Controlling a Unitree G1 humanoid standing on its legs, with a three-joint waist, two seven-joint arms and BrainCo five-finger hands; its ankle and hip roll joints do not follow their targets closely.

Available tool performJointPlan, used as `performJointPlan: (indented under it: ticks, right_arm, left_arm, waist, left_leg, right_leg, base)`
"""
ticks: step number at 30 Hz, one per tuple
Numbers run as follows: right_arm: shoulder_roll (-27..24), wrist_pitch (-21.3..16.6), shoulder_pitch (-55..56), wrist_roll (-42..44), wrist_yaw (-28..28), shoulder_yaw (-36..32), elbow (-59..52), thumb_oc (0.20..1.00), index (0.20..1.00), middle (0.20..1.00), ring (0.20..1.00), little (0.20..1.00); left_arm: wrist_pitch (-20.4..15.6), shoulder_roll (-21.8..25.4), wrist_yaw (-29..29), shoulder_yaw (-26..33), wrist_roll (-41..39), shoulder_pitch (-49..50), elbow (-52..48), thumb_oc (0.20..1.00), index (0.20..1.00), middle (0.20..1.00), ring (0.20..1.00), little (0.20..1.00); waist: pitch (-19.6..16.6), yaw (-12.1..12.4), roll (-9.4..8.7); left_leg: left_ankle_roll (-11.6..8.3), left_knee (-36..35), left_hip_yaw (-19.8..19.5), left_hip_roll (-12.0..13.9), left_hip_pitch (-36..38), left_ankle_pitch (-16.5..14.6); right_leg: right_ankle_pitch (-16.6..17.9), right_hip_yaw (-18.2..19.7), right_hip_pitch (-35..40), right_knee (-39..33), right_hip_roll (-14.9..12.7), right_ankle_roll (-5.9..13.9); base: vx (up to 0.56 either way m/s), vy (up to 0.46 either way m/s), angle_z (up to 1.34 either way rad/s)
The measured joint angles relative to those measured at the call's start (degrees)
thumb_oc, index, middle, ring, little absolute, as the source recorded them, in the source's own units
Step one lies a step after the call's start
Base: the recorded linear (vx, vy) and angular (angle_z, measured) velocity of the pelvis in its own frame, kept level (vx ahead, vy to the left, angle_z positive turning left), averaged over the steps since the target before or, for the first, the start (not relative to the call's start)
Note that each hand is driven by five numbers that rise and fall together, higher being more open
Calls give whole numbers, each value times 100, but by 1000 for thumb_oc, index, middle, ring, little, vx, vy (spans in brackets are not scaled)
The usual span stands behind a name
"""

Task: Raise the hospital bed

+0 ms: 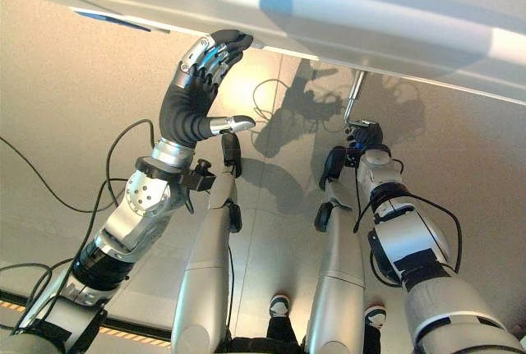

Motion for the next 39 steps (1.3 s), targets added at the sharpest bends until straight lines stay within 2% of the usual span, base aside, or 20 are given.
performJointPlan:
  ticks: [1, 3, 5, 6, 7, 25, 26, 27, 28, 39]
  right_arm:
    - [7, 0, 4, 1, -13, -1, 0, 561, 561, 561, 561, 561]
    - [20, 0, 21, 15, -22, -3, 0, 492, 492, 492, 492, 492]
    - [25, -1, 49, 70, -21, -4, -5, 507, 507, 507, 507, 507]
    - [32, -1, 57, 86, -22, -7, 1, 812, 812, 812, 812, 812]
    - [46, -1, 76, 101, -24, -13, 0, 1000, 1000, 1000, 1000, 1000]
    - [151, -2, 190, 217, -26, -18, -7, 1000, 1000, 1000, 1000, 1000]
    - [153, -2, 191, 216, -26, -18, -7, 931, 931, 931, 931, 931]
    - [173, -2, 194, 216, -27, -18, -10, 464, 464, 464, 464, 464]
    - [175, -2, 197, 215, -27, -18, -14, 200, 200, 200, 200, 200]
    - [196, -6, 205, 216, -31, -22, -35, 200, 200, 200, 200, 200]
  left_arm:
    - [0, -4, 8, 0, 0, -2, 0, 1000, 1000, 1000, 1000, 1000]
    - [0, -4, 8, 0, 0, -1, 0, 1000, 1000, 1000, 1000, 1000]
    - [0, -6, 8, 0, 0, 0, 0, 1000, 1000, 1000, 1000, 1000]
    - [0, -6, 8, 0, -2, 1, 0, 1000, 1000, 1000, 1000, 1000]
    - [0, -6, 9, 1, -2, 0, 0, 1000, 1000, 1000, 1000, 1000]
    - [0, -6, 12, 6, -10, 10, 0, 1000, 1000, 1000, 1000, 1000]
    - [0, -6, 12, 6, -10, 11, 0, 1000, 1000, 1000, 1000, 1000]
    - [0, -5, 12, 8, -10, 13, 0, 1000, 1000, 1000, 1000, 1000]
    - [0, -5, 12, 9, -10, 15, 0, 1000, 1000, 1000, 1000, 1000]
    - [0, -5, 10, 58, -12, 38, -1, 1000, 1000, 1000, 1000, 1000]
  waist:
    - [0, 0, 0]
    - [0, -1, 0]
    - [0, -3, 0]
    - [0, -4, 0]
    - [0, -7, 0]
    - [0, -37, 0]
    - [0, -36, 0]
    - [0, -37, 0]
    - [0, -38, 0]
    - [0, -61, 0]
  left_leg:
    - [0, -1, 1, 0, 0, 0]
    - [0, -1, 0, 1, 0, 0]
    - [0, 1, 1, 1, 0, 0]
    - [0, 1, 4, 1, 0, 0]
    - [0, 2, 7, 1, 0, 0]
    - [0, 4, 17, 1, 2, 0]
    - [0, 5, 17, 1, 2, 0]
    - [0, 6, 18, 1, 2, 0]
    - [0, 6, 18, 1, 2, 0]
    - [0, 7, 19, 2, 4, 0]
  right_leg:
    - [0, 0, 0, -1, 0, 0]
    - [0, 0, 0, -1, -1, 0]
    - [0, 1, 0, 2, 0, 0]
    - [0, 2, 0, 2, 0, 0]
    - [0, 4, 0, 2, 0, 0]
    - [1, 9, 0, 4, 1, 0]
    - [1, 10, 0, 4, 1, -1]
    - [2, 11, 0, 4, 1, -1]
    - [2, 11, 0, 5, 2, -1]
    - [2, 14, 0, 5, 3, -1]
  base:
    - [0, 0, 0]
    - [0, 0, 0]
    - [0, 0, 0]
    - [0, 0, 0]
    - [0, 0, 0]
    - [0, 0, 0]
    - [0, 0, 0]
    - [0, 0, 0]
    - [0, 0, 0]
    - [0, 0, 0]
